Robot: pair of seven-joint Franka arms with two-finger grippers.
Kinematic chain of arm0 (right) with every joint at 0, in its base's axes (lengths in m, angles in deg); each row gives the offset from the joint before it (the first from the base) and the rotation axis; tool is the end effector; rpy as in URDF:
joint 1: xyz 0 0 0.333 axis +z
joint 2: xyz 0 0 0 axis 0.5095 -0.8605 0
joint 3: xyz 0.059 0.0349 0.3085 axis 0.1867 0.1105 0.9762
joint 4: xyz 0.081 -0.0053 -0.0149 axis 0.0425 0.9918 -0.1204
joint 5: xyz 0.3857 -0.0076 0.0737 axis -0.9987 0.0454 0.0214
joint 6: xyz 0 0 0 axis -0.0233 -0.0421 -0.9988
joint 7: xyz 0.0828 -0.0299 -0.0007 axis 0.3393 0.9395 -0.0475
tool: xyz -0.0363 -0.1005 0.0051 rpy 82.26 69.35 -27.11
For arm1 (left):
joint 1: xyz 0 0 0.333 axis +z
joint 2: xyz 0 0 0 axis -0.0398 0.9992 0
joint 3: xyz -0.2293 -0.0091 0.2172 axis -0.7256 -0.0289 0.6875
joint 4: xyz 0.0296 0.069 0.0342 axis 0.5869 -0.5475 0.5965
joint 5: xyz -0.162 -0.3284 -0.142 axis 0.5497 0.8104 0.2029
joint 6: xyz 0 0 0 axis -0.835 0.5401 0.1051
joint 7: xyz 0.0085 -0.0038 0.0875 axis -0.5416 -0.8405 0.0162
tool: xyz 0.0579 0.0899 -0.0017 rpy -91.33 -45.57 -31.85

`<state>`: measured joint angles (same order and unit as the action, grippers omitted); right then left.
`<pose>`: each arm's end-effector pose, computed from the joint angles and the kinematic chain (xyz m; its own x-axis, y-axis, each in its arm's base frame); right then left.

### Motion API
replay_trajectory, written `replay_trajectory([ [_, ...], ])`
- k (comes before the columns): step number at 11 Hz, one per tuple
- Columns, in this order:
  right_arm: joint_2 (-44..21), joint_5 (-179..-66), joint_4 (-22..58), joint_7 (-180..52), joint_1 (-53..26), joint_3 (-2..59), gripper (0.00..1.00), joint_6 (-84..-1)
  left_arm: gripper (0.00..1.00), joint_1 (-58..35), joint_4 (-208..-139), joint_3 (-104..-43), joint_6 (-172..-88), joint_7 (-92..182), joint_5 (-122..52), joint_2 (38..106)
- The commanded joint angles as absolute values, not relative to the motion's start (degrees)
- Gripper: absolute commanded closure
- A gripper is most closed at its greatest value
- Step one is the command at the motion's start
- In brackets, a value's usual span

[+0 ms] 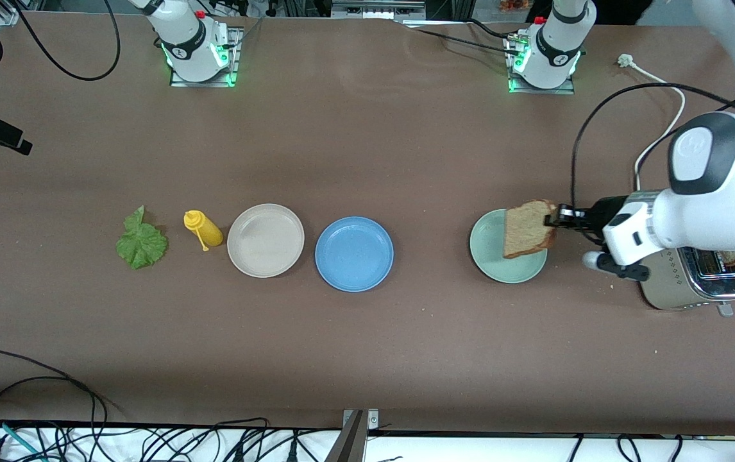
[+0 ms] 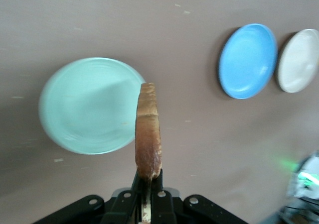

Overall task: Make sandwich in blue plate with both arms
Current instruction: 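Carry the bread slice with the left gripper over the blue plate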

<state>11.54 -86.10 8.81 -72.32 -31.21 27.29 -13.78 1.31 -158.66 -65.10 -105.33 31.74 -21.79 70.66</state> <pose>0.5490 -0.0659 0.6135 0.9816 -0.1771 -0.0712 -0.1778 -0.9841 -0.0037 0.6439 -0.0934 0.4251 0.9520 -0.1983 -0.2330 -0.0761 -0.8912 0.4472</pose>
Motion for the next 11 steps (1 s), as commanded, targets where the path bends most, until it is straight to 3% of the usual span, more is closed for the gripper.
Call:
replay_trajectory([
  [1,11.56,-87.22,8.18,-71.28,-31.33,26.95,0.0,-13.16,1.0,-2.18,-158.56,-64.28,-109.54,33.21,-14.6,73.98],
  [8,11.56,-87.22,8.18,-71.28,-31.33,26.95,0.0,-13.16,1.0,-12.73,-157.86,-63.58,-124.14,38.66,0.31,81.89],
  [11,11.56,-87.22,8.18,-71.28,-31.33,26.95,0.0,-13.16,1.0,-18.52,-157.51,-60.25,-128.54,38.66,8.85,85.14],
])
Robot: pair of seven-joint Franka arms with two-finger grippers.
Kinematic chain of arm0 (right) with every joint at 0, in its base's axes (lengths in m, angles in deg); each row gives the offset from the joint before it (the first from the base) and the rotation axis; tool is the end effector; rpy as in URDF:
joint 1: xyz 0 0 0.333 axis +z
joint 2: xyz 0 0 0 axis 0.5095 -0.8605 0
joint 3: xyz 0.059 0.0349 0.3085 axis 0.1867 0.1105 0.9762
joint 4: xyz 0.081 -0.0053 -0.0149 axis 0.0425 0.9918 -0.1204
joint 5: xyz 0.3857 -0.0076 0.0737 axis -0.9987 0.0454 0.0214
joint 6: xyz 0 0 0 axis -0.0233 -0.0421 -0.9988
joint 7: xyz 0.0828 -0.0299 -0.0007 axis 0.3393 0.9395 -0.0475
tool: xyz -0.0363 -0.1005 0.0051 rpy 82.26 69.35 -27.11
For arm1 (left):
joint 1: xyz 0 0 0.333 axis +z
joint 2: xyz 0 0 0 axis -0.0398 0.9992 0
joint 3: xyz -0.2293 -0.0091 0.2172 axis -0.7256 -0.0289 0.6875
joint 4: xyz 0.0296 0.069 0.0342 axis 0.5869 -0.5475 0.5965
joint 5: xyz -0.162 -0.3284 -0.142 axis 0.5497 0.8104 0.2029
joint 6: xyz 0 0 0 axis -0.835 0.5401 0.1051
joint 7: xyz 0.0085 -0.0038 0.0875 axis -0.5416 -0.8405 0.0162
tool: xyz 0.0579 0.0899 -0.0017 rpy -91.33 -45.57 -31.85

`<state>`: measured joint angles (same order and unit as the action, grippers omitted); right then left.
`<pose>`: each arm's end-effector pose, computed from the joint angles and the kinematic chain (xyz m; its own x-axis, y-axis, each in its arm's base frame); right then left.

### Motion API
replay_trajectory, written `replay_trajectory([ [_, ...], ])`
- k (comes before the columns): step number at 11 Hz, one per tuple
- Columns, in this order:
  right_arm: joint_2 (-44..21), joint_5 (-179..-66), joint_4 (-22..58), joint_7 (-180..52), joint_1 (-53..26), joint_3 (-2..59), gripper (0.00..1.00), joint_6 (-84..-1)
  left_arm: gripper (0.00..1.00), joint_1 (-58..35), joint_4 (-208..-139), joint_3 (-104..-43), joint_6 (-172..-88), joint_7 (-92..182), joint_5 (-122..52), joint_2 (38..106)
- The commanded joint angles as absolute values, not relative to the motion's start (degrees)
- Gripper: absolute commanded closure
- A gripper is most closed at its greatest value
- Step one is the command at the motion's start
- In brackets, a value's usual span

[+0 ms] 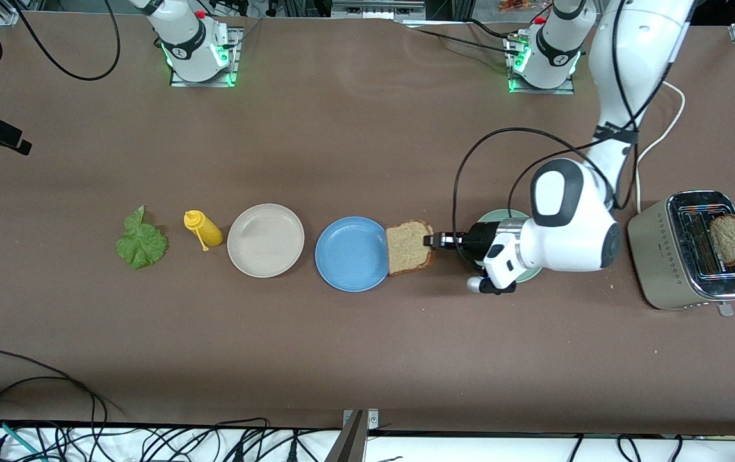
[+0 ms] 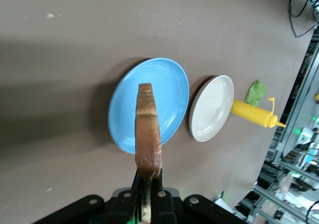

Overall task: Make sandwich in blue plate with both arms
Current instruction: 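Carry the bread slice with the left gripper over the blue plate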

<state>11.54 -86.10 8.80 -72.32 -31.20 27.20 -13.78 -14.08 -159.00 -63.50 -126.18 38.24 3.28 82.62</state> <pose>0.5489 -0.0667 0.6135 0.9814 -0.1784 -0.0711 -0.1791 -0.9838 -0.0037 0.6544 -0.2693 0.3162 0.9635 -0.0400 -0.2646 0.1576 -0.7145 0.6817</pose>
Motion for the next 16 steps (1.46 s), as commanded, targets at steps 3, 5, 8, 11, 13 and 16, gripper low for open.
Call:
replay_trajectory([
  [3,11.56,-87.22,8.18,-71.28,-31.33,26.95,0.0,-13.16,1.0,-22.66,-156.11,-59.62,-133.19,40.05,9.75,87.96],
  [5,11.56,-87.22,8.18,-71.28,-31.33,26.95,0.0,-13.16,1.0,-24.51,-154.97,-59.62,-135.75,43.13,9.84,88.84],
  [8,11.56,-87.22,8.27,-71.28,-31.33,26.69,0.0,-13.07,1.0,-26.53,-153.38,-59.62,-135.93,44.63,12.37,89.9],
  [11,11.47,-87.22,8.44,-71.28,-31.33,25.98,0.0,-12.9,1.0,-27.85,-153.03,-59.62,-136.71,44.55,13.09,90.43],
  [13,11.39,-87.31,8.53,-71.28,-31.33,25.55,0.0,-12.81,1.0,-29.26,-152.94,-59.62,-139.87,44.46,13.44,91.21],
  [16,11.39,-87.31,8.53,-71.28,-31.33,25.28,0.0,-12.81,1.0,-31.36,-149.17,-59.53,-140.59,44.46,13.35,94.55],
])
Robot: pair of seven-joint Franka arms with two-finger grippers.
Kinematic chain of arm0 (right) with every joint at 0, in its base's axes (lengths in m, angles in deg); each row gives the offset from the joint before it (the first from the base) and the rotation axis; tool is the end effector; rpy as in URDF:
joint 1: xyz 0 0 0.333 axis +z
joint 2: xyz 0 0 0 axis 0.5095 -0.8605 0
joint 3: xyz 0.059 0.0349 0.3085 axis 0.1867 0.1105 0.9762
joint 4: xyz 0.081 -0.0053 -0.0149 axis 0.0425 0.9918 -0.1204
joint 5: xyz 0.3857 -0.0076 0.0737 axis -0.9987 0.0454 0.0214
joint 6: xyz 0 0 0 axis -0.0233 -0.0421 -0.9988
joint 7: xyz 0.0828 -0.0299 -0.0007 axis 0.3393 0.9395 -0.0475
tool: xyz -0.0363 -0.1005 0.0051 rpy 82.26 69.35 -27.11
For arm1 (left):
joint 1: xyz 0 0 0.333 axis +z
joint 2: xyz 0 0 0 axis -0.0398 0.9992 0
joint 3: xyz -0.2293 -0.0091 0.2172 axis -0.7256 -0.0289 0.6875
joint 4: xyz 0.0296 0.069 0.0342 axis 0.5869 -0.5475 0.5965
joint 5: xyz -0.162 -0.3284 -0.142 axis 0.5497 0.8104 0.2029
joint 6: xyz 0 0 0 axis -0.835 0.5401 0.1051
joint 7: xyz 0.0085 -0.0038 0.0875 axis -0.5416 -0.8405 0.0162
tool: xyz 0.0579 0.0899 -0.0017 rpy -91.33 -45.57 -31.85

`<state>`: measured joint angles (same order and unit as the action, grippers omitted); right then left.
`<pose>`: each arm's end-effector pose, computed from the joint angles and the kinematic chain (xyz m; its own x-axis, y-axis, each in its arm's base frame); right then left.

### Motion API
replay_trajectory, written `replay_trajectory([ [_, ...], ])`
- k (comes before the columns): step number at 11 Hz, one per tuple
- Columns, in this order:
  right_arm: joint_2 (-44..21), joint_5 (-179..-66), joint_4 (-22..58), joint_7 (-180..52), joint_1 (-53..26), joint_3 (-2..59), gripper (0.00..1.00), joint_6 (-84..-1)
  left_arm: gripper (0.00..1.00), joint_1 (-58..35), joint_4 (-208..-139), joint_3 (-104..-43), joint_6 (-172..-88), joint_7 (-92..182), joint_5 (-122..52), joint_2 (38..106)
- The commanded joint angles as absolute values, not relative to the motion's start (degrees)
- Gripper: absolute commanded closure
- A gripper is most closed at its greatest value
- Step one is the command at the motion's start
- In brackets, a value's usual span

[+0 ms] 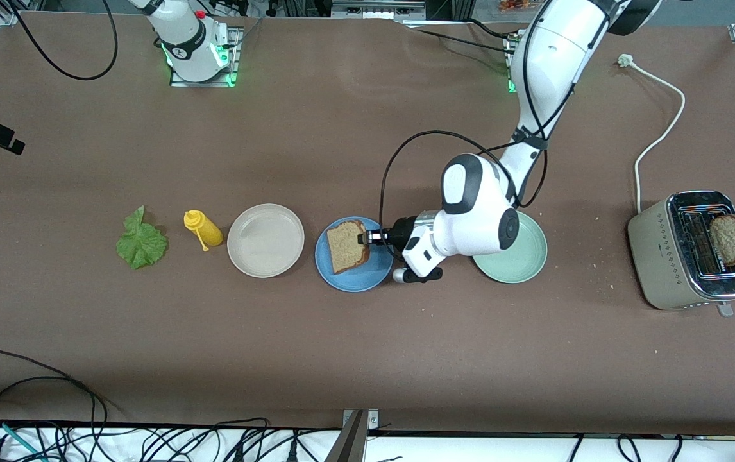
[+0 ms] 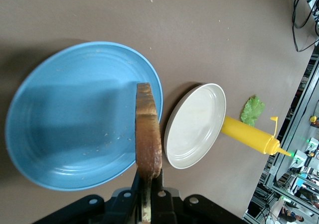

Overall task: Make sandwich in blue plate with both arms
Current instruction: 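Carry the bread slice with the left gripper over the blue plate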

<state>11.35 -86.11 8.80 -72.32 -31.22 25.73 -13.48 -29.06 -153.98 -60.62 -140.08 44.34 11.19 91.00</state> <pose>0.5473 -0.0807 0.6113 0.9758 -0.2038 -0.0795 -0.2046 -0.9788 -0.0025 0.6236 -0.4049 0.2608 0.9612 0.0546 -0.2703 0.2317 -0.6911 0.6845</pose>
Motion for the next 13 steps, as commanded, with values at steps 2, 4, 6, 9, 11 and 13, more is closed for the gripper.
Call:
replay_trajectory([
  [2,11.39,-87.31,8.53,-71.28,-31.33,25.28,0.0,-12.63,1.0,-31.55,-149.25,-59.44,-140.85,44.2,13.0,94.65],
  [4,11.47,-87.31,8.53,-71.28,-31.33,25.28,0.0,-12.63,1.0,-31.29,-149.34,-59.53,-140.85,43.5,12.83,94.73],
  [6,11.39,-87.31,8.53,-71.37,-31.24,25.28,0.0,-12.63,1.0,-31.02,-149.69,-59.53,-140.85,43.32,12.74,94.82],
  [9,11.47,-87.31,8.53,-71.28,-31.24,25.28,0.0,-12.63,0.73,-30.85,-149.86,-59.53,-140.85,43.41,12.82,95.08],
  [11,11.39,-87.31,8.53,-71.28,-31.24,25.28,0.0,-12.63,0.0,-30.58,-150.13,-59.44,-140.85,43.23,12.65,95.35],
  [13,11.39,-87.31,8.44,-71.37,-31.24,25.28,0.0,-12.63,0.0,-29.8,-150.21,-56.82,-140.24,43.32,12.56,95.09],
])
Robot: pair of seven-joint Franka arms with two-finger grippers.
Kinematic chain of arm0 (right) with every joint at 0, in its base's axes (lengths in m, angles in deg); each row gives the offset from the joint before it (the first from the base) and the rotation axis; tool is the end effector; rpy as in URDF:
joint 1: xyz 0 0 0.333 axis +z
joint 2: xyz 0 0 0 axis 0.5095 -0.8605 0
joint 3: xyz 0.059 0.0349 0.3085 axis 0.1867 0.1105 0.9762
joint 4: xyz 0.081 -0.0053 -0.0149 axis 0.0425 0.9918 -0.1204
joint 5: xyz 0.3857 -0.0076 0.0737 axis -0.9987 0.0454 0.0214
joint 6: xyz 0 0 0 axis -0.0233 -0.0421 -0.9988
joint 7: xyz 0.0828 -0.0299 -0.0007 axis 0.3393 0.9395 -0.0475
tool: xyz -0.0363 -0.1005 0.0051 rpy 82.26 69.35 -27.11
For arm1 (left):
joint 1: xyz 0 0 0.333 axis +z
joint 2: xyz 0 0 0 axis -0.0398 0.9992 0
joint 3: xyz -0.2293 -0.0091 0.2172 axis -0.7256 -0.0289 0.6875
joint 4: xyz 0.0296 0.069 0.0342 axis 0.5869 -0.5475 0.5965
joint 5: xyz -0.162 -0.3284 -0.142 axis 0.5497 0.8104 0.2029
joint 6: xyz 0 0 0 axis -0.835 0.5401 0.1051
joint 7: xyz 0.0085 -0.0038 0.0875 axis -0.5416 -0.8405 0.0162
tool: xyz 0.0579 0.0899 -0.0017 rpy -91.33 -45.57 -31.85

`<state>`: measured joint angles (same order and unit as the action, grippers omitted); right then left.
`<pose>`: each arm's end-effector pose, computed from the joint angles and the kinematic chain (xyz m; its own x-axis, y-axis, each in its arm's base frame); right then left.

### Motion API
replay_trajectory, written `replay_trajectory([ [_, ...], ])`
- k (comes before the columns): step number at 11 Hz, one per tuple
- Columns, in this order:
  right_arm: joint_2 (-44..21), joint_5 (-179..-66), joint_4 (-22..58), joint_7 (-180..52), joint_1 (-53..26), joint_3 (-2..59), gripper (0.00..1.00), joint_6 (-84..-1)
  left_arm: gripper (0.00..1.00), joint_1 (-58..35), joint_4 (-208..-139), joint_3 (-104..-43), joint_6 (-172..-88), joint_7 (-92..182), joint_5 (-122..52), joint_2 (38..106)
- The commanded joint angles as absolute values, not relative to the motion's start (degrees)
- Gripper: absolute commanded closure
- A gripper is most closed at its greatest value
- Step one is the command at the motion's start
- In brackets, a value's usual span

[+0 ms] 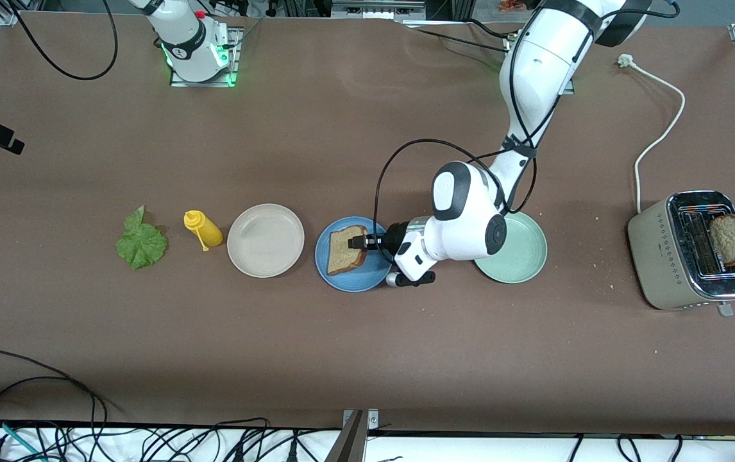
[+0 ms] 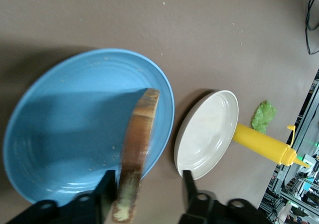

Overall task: Make sandwich in blue plate with both arms
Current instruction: 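Release the bread onto the blue plate and withdraw the left gripper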

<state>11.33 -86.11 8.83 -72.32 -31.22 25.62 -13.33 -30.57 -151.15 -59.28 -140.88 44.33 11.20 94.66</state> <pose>0.5469 -0.0817 0.6107 0.9751 -0.2056 -0.0829 -0.2065 -0.9784 -0.0022 0.6280 -0.4117 0.2354 0.9620 0.0626 -0.2659 0.2313 -0.7047 0.6707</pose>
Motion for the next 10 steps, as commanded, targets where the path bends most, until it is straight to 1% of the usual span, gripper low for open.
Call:
replay_trajectory([
  [1,11.47,-87.31,8.53,-71.28,-31.24,25.28,0.0,-12.63,0.0,-29.01,-150.22,-55.94,-139.98,43.58,12.56,94.74],
  [4,11.47,-87.31,8.53,-71.37,-31.24,25.28,0.0,-12.55,0.0,-27.25,-150.22,-53.83,-139.45,43.49,12.56,94.21],
  [5,11.47,-87.31,8.44,-71.37,-31.24,25.28,0.0,-12.63,0.0,-26.11,-150.22,-52.69,-137.62,43.49,12.47,93.51],
  [7,10.69,-87.31,8.53,-71.37,-31.24,25.28,0.0,-12.55,0.0,-22.34,-151.26,-50.66,-131.3,43.67,12.47,90.71],
  [10,8.41,-86.53,10.46,-65.6,-30.02,26.15,0.0,-12.2,0.0,-15.31,-163.01,-50.48,-130.57,43.58,11.52,78.95],
])
